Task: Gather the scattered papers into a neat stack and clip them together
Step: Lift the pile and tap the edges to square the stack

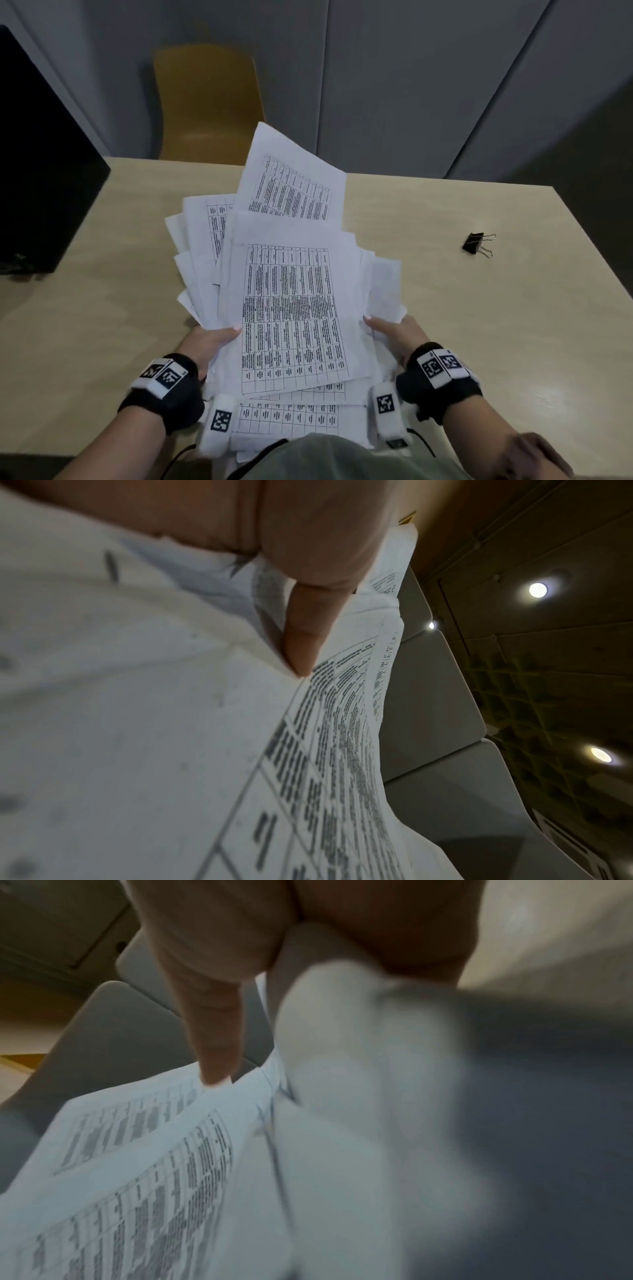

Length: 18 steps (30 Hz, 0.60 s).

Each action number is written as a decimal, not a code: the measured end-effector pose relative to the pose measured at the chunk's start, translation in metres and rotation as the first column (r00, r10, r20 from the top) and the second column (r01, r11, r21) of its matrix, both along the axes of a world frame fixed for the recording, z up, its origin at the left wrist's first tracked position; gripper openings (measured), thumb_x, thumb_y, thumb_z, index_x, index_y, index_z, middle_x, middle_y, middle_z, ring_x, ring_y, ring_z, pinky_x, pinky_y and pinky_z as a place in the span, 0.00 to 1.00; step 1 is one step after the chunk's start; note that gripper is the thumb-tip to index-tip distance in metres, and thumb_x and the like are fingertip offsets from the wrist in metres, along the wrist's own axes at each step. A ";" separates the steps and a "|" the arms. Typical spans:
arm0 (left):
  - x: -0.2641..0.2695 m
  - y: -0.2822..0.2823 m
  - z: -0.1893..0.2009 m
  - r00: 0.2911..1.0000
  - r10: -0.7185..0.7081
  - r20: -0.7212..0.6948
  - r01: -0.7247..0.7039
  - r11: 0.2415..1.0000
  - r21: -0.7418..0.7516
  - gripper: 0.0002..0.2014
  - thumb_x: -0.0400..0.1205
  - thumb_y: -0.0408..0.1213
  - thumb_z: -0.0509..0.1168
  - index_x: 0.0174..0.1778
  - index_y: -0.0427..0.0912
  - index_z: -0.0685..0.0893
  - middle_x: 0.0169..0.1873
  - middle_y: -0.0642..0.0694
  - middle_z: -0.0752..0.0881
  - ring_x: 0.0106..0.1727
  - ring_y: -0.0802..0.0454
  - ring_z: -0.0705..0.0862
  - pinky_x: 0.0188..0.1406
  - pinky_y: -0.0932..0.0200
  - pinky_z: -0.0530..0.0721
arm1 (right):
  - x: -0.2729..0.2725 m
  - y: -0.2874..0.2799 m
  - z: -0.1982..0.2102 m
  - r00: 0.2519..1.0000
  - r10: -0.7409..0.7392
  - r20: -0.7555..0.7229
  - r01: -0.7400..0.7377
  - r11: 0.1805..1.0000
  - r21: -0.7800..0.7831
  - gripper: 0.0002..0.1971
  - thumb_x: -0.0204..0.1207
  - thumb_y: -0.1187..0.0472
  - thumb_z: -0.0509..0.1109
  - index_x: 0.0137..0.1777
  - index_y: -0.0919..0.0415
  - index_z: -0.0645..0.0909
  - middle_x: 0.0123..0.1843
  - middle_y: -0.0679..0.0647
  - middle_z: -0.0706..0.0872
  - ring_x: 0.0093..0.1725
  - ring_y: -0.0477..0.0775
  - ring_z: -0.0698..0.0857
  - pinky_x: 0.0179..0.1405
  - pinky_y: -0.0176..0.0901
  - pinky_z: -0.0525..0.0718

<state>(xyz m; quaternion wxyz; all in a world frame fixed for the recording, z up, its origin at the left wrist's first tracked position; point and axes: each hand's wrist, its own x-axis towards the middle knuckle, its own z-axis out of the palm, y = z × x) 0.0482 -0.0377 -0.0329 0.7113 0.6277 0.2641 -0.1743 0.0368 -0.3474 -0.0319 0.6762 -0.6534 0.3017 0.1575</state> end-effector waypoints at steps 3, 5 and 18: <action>0.000 -0.001 0.005 1.000 -0.019 -0.010 0.019 1.000 0.006 0.17 0.78 0.18 0.62 0.63 0.23 0.77 0.49 0.39 0.85 0.64 0.37 0.79 0.70 0.46 0.71 | 0.000 -0.002 -0.003 0.999 0.044 -0.004 -0.043 0.998 0.041 0.23 0.64 0.73 0.77 0.60 0.71 0.79 0.53 0.65 0.87 0.43 0.58 0.87 0.33 0.38 0.86; 0.000 -0.002 0.012 0.999 -0.053 0.001 0.053 0.999 -0.002 0.15 0.76 0.17 0.63 0.59 0.29 0.80 0.48 0.42 0.85 0.66 0.35 0.79 0.72 0.43 0.71 | 0.002 -0.002 -0.006 0.996 0.093 0.004 -0.093 0.995 0.028 0.30 0.56 0.73 0.81 0.61 0.69 0.78 0.54 0.65 0.88 0.49 0.62 0.88 0.46 0.51 0.87; -0.005 -0.020 0.030 0.980 -0.190 0.053 0.190 0.982 0.002 0.47 0.35 0.50 0.86 0.52 0.45 0.80 0.54 0.40 0.86 0.64 0.39 0.80 0.74 0.35 0.68 | -0.015 -0.008 -0.013 0.995 0.067 0.076 -0.080 0.980 0.184 0.60 0.19 0.45 0.88 0.61 0.65 0.80 0.52 0.58 0.90 0.52 0.58 0.88 0.61 0.57 0.82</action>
